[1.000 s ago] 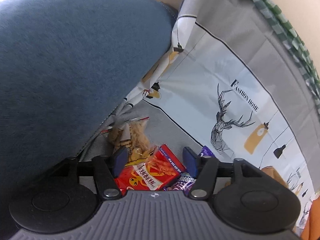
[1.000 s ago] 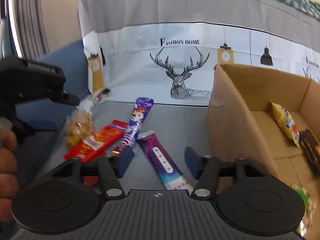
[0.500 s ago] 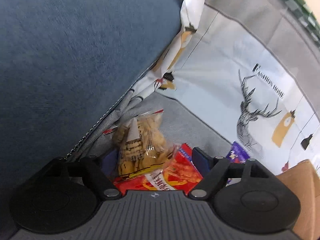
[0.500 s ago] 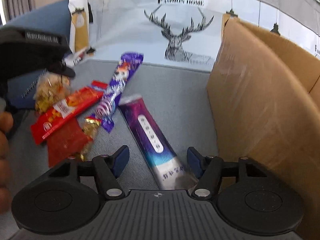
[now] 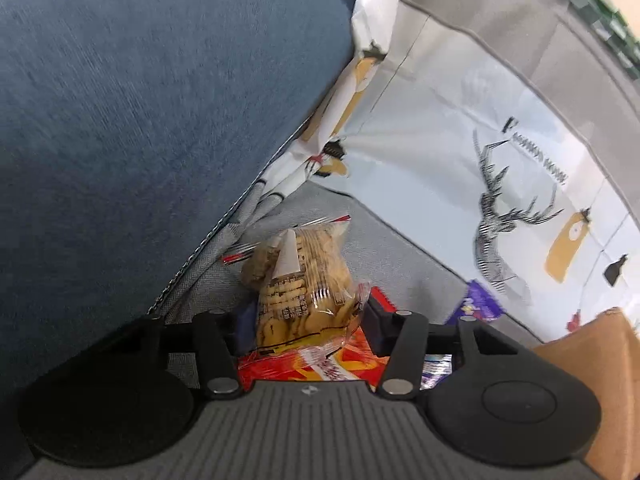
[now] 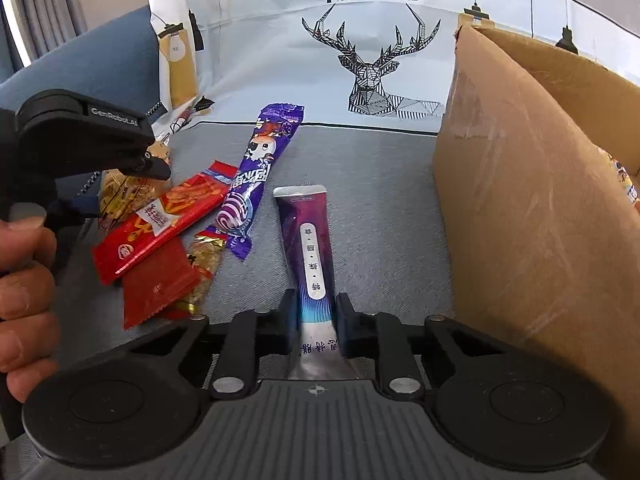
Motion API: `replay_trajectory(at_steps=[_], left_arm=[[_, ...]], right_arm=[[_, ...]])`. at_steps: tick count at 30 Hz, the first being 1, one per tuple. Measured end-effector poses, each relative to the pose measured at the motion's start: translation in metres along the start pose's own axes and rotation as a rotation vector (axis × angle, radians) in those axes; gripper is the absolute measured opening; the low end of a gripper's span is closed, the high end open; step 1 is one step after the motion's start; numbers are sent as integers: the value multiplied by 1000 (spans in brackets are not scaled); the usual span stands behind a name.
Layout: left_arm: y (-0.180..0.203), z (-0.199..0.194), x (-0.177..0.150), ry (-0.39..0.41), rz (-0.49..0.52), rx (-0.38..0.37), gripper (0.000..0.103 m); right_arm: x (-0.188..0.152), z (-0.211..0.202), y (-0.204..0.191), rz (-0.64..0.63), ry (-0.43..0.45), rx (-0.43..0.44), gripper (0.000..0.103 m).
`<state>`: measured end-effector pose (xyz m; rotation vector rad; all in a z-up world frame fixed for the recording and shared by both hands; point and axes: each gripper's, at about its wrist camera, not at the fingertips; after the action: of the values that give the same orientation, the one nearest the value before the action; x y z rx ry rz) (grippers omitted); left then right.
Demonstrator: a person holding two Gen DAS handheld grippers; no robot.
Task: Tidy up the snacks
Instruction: 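Grasp the clear cracker bag with the left tool while the right tool grasps the purple tube pack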
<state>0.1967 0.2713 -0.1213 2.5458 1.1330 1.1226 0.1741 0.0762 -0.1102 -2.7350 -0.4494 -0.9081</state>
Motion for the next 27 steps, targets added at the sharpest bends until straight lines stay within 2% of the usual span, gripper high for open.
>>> replay_trajectory(at_steps=[5, 7, 10, 15, 18, 20, 23, 27], left_arm=[[7, -40, -2, 14, 40, -77, 57], [7, -53, -7, -6, 53, -106, 57], [-3, -75, -20, -67, 19, -171, 57], [-22, -116, -48, -102, 62, -190, 57], [-36, -129, -61, -150, 68, -206, 57], [-45, -133, -66, -180, 63, -196, 57], [-57, -131, -74, -249, 62, -140, 57], [-67, -112, -86, -386, 87, -8, 58]], right_arm=[[3, -12, -4, -10, 5, 39, 19], [1, -17, -6, -21, 1, 48, 19], [-4, -25, -6, -18, -19, 87, 19], [-18, -48, -9, -35, -42, 127, 19], [-33, -69, -11, -55, -63, 151, 19], [-44, -84, -16, -78, -61, 168, 19], [-59, -98, -21, -95, -72, 175, 19], [-70, -93, -19, -79, -139, 192, 19]])
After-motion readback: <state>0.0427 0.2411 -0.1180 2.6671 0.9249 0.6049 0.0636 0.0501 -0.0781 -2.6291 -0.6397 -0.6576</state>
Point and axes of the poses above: each gripper's, at about its wrist camera, not at the fingertips, and z roughly the way its jaws point, y to its right, x to its top, and after that the axes turned 7 degrees about -z, right-handed
